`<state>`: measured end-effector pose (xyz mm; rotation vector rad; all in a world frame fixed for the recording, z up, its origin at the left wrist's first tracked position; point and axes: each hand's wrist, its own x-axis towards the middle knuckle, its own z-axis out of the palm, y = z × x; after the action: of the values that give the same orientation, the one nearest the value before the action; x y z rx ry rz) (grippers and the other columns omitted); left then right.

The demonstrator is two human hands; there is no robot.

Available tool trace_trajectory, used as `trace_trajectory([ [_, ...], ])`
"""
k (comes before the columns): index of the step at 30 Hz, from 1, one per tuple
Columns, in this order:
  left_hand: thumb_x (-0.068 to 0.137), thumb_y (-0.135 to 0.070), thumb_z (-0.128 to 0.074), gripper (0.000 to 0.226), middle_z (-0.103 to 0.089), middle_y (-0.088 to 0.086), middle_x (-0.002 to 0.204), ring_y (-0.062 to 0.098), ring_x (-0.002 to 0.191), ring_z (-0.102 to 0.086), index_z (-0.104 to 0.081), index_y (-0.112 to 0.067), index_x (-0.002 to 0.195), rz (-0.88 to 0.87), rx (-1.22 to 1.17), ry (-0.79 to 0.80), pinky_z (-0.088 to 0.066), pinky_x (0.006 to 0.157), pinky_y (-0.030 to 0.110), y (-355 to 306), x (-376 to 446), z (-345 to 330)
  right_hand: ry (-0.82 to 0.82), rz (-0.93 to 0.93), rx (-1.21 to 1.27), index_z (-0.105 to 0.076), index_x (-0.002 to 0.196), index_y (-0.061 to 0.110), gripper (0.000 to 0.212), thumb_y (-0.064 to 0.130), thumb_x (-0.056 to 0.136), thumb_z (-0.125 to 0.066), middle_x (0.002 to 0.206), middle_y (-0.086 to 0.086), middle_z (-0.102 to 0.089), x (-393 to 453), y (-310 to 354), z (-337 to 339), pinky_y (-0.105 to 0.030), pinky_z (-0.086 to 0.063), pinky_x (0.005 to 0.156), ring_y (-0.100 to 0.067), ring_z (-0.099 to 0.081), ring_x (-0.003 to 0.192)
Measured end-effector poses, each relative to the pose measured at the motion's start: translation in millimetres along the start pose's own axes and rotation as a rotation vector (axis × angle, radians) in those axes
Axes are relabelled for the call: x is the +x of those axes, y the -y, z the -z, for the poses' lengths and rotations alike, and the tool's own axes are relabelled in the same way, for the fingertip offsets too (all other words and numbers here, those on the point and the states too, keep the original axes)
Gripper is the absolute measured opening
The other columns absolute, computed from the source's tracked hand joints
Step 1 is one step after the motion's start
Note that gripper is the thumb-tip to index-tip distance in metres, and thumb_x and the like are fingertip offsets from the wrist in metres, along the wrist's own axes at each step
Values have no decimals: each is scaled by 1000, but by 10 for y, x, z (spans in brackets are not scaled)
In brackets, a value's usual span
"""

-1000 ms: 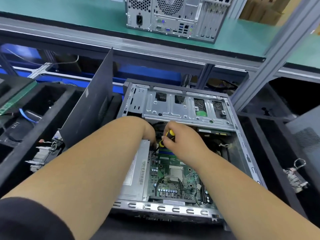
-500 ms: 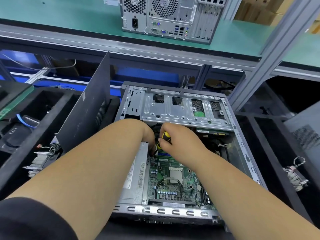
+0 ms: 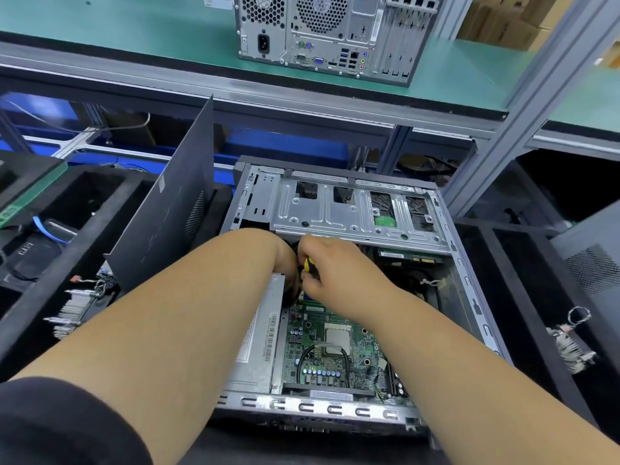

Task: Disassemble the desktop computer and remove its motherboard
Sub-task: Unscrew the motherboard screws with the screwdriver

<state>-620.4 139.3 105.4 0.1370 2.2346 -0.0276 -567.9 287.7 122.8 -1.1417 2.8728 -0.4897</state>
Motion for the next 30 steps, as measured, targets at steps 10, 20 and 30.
trace_trajectory([
  [10, 95, -17, -45, 14, -48, 5, 82, 23, 77, -46, -52, -14, 83, 50, 21, -90, -40, 79, 34, 97, 74, 31, -97, -57, -28, -45, 103, 21, 27, 45, 93, -54, 77, 6, -49, 62, -5, -90, -33, -29, 55, -23, -47, 67],
  [20, 94, -28, -51, 32, -59, 7, 118, 27, 101, -56, -60, -14, 121, -37, 40, -67, -46, 99, 43, 57, 57, 18, -78, -73, -70, -54, 100, 30, 31, 58, 93, -43, 82, 9, -58, 14, -151, -20, -31, -41, 59, -19, -53, 77],
  [30, 94, -26, -52, 9, -54, 5, 93, 28, 93, -54, -53, -17, 95, -44, 53, -34, -46, 98, 44, 31, 93, 11, -28, -16, -84, -48, 120, 25, 30, 43, 96, -44, 107, 5, -59, -8, -124, -27, -34, -45, 69, -20, -54, 93],
])
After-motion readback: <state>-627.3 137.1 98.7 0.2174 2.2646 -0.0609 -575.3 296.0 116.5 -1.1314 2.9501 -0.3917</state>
